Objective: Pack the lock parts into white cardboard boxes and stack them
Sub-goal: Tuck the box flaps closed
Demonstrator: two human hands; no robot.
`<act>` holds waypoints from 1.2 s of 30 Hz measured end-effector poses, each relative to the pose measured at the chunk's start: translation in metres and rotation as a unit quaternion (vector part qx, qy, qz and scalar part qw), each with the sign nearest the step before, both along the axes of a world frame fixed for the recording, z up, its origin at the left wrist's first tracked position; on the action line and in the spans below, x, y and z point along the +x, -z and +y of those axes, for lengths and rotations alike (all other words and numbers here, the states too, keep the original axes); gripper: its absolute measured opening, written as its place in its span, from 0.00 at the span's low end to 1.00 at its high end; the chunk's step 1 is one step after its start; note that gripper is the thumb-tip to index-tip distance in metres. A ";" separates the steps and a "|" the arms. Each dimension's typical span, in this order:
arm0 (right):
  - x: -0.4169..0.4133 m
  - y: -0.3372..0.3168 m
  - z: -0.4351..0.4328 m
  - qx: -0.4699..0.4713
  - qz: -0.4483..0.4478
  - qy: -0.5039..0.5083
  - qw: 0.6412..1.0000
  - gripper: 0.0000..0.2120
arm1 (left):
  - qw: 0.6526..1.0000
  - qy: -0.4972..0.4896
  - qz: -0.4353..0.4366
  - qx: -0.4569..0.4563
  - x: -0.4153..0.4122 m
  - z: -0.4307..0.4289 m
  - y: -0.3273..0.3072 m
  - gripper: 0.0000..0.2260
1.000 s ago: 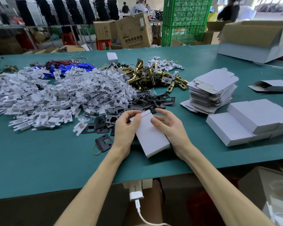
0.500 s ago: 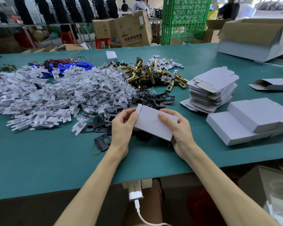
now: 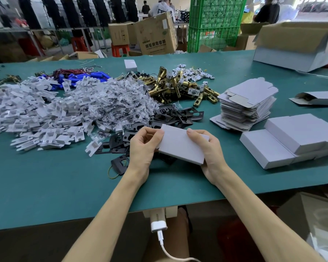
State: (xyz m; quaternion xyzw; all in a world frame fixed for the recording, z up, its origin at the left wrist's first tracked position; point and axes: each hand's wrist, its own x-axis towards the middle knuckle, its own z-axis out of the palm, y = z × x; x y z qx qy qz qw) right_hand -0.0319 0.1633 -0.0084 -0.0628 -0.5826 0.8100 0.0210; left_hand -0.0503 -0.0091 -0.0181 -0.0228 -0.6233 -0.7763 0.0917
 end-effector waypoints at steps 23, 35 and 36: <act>-0.009 0.009 -0.001 -0.026 0.005 0.059 0.998 0.16 | 0.992 0.112 0.032 -0.050 -0.003 0.003 0.007 0.18; -0.011 0.001 -0.007 0.049 -0.032 0.070 0.996 0.21 | 0.990 0.136 0.022 0.007 -0.003 0.002 0.005 0.18; -0.011 0.000 -0.007 0.059 -0.041 0.070 0.995 0.20 | 0.991 0.130 0.016 0.010 -0.003 0.002 0.005 0.18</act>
